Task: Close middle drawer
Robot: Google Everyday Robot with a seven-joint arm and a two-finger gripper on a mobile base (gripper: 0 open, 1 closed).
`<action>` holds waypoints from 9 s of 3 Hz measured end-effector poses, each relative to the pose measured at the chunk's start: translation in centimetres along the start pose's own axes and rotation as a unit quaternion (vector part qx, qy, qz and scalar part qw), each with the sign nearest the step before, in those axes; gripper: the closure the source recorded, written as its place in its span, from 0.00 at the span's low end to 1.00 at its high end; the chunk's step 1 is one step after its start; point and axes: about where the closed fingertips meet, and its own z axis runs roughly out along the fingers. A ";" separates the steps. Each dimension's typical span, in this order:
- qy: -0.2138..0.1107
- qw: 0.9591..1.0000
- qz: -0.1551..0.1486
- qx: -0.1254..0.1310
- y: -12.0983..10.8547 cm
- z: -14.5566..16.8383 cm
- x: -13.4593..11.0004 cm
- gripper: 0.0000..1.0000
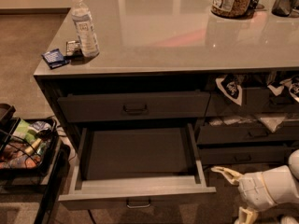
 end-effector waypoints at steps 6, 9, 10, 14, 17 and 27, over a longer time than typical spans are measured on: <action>-0.005 0.999 -0.008 0.046 -2.3 8.0 5.3 0.88; 0.014 0.991 -0.008 0.132 -2.6 15.8 10.3 1.00; 0.014 0.989 -0.006 0.145 -3.1 17.3 10.5 1.00; 0.000 0.987 -0.025 0.157 -8.4 20.6 9.0 1.00; -0.018 0.974 -0.072 0.214 -15.6 26.8 9.4 1.00; 0.048 0.947 -0.142 0.283 -33.3 24.8 12.0 0.35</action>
Offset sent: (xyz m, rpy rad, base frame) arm 0.0465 0.0312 -0.0988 0.0432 -0.1146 -0.0774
